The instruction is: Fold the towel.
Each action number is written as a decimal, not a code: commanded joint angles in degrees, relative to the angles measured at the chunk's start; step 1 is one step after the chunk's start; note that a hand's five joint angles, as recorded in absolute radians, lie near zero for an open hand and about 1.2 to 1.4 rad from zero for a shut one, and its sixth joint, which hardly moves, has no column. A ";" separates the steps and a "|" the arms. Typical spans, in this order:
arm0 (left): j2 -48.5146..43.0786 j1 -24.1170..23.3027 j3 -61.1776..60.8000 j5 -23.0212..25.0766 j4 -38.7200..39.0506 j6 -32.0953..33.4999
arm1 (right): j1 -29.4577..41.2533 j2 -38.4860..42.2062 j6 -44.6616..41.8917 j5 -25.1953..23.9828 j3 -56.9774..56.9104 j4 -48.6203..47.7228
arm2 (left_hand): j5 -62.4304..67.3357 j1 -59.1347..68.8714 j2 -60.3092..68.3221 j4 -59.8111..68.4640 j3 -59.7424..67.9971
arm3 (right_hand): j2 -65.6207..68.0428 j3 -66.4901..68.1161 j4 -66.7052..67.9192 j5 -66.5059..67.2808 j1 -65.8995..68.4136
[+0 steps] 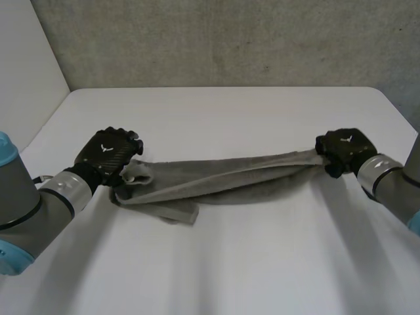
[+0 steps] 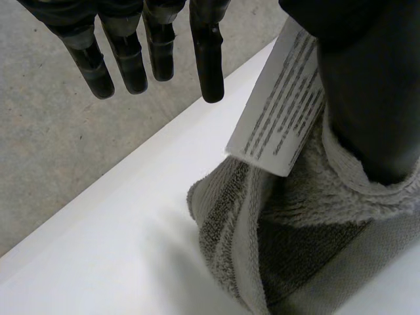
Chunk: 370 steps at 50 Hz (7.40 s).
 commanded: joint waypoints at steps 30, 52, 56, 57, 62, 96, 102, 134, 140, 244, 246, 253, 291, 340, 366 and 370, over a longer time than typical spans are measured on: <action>9.87 11.45 -8.86 9.95 0.11 -7.51 | 0.05 0.57 1.68 -0.47 0.01 4.80 | -4.32 -6.08 -5.27 -5.73 -5.55 | 5.51 8.15 4.74 4.83 3.20; 8.90 7.06 -17.48 15.93 0.73 -6.54 | 0.05 0.21 1.68 -0.47 0.97 4.80 | -2.81 -4.56 -3.75 -4.22 -4.04 | 4.90 7.54 4.12 4.21 2.59; 4.96 6.71 -16.17 13.83 0.99 -6.63 | 0.05 0.21 1.68 -0.47 0.97 4.80 | -2.64 -4.40 -3.59 -4.05 -3.87 | 4.56 7.20 3.79 3.88 2.25; 4.95 6.70 -16.16 13.82 0.99 -6.63 | 0.05 0.21 1.68 -0.47 1.06 4.80 | -2.64 -4.39 -3.58 -4.05 -3.87 | 4.56 7.20 3.79 3.88 2.25; -1.71 0.66 -10.81 8.56 1.08 -6.63 | 0.14 0.21 1.68 -0.56 1.59 4.80 | -2.14 -3.89 -3.08 -3.55 -3.37 | 4.23 6.87 3.45 3.54 1.91; -8.15 -5.51 -2.98 -2.70 6.26 -6.63 | 0.14 0.13 1.07 -0.65 2.11 4.71 | 28.47 26.72 27.53 27.06 27.24 | 3.72 6.36 2.95 3.04 1.41; -8.41 -5.43 -3.06 -3.58 7.67 -6.71 | 0.75 -0.05 1.07 -0.65 2.38 4.80 | 30.67 28.91 29.72 29.25 29.44 | 3.72 6.36 2.95 3.04 1.41; 16.52 -1.82 4.13 -5.61 -1.38 -6.36 | 0.32 -16.73 5.29 -15.22 -13.25 35.27 | 65.63 63.88 64.69 64.22 64.40 | -22.49 -19.85 -23.27 -23.18 -24.80; 18.32 -1.73 3.45 -3.68 -1.38 -11.80 | 0.84 -16.14 4.50 -17.44 -12.23 36.97 | 65.63 63.88 64.69 64.22 64.40 | -22.85 -20.21 -23.63 -23.54 -25.16; 0.47 0.55 -4.65 -2.97 -1.56 -12.43 | 12.88 -13.14 1.86 -4.25 28.92 -1.00 | 65.63 63.88 64.69 64.22 64.40 | -7.21 -4.57 -7.99 -7.90 -9.53; 0.47 0.55 -4.65 -2.97 -1.65 -12.43 | 12.88 -13.14 1.77 -4.25 28.83 -0.91 | 65.63 63.88 64.69 64.22 64.40 | -4.02 -1.38 -4.79 -4.70 -6.33; 4.23 0.29 -4.47 -3.06 -2.87 -12.34 | 12.00 -17.43 2.65 -4.43 25.16 3.37 | 65.63 63.88 64.69 64.22 64.40 | 5.51 8.15 4.74 4.83 3.20; -10.25 -3.75 48.20 -2.25 -13.15 -18.23 | 10.86 9.17 -2.03 0.32 -62.06 35.66 | 65.63 63.88 64.69 64.22 64.40 | 5.51 8.15 4.74 4.83 3.20; -4.98 0.11 -0.69 6.88 1.08 -13.39 | 4.09 -6.03 -8.60 -6.27 4.84 12.10 | 65.63 63.88 64.69 64.22 64.40 | 5.51 8.15 4.74 4.83 3.20; -4.72 0.73 -1.04 6.79 0.99 -16.02 | 8.49 -13.15 8.10 -2.06 18.72 -1.06 | 65.63 63.88 64.69 64.22 64.40 | -45.25 -42.61 -46.03 -45.94 -47.56; -4.72 0.81 -0.87 6.70 0.99 -17.79 | 8.75 -10.95 7.75 -0.38 18.81 -5.83 | 65.63 63.88 64.69 64.22 64.40 | -42.54 -39.90 -43.31 -43.22 -44.85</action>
